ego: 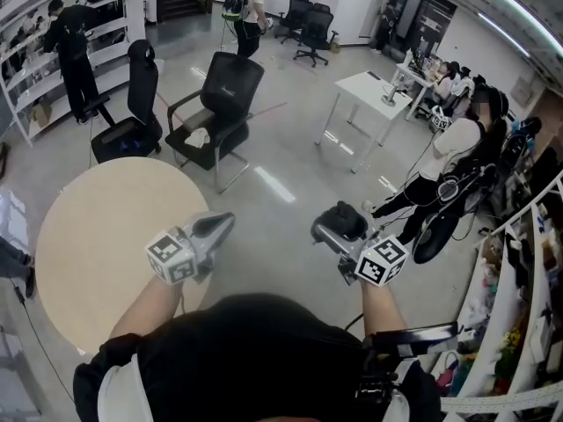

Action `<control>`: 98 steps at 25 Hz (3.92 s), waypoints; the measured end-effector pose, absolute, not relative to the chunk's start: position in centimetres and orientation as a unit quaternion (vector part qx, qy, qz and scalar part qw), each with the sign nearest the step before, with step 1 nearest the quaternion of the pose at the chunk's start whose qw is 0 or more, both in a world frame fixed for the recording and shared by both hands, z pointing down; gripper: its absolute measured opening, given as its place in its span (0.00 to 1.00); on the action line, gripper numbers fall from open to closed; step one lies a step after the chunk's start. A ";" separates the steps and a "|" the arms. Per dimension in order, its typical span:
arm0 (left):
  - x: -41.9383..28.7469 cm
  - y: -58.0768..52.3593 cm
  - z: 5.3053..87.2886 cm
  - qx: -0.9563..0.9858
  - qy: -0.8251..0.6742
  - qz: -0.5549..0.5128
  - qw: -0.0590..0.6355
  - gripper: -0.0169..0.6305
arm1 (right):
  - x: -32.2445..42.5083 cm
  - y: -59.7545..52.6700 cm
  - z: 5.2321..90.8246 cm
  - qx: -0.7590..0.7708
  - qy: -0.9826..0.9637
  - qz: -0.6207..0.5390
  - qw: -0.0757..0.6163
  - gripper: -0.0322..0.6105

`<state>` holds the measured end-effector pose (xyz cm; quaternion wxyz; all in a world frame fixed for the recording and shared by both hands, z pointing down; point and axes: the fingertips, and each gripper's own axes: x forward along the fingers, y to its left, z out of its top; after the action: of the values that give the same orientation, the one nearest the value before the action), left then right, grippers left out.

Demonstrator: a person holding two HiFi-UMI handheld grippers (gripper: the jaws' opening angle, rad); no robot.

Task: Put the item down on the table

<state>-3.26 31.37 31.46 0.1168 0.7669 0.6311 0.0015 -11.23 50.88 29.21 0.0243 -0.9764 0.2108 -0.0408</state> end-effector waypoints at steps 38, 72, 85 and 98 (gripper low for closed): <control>33.3 44.1 34.7 0.908 0.389 0.009 0.156 0.02 | 36.7 65.4 34.1 -0.886 0.453 -0.087 0.046 0.63; 47.2 30.1 33.3 0.995 -0.013 -0.028 0.090 0.02 | 69.2 44.3 33.0 -0.648 0.761 -0.035 0.001 0.63; 24.0 -3.5 39.1 0.984 -0.151 -0.052 0.083 0.02 | 49.8 0.3 32.8 -0.558 0.822 0.003 -0.113 0.63; 9.6 -22.5 49.1 0.964 -0.242 -0.048 0.096 0.02 | 34.3 -31.0 42.9 -0.468 0.856 0.010 -0.219 0.63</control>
<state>9.60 -22.48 49.05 0.0964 0.9644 -0.2416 -0.0478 34.25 -30.97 42.86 -0.2186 -0.4679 0.8563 0.0102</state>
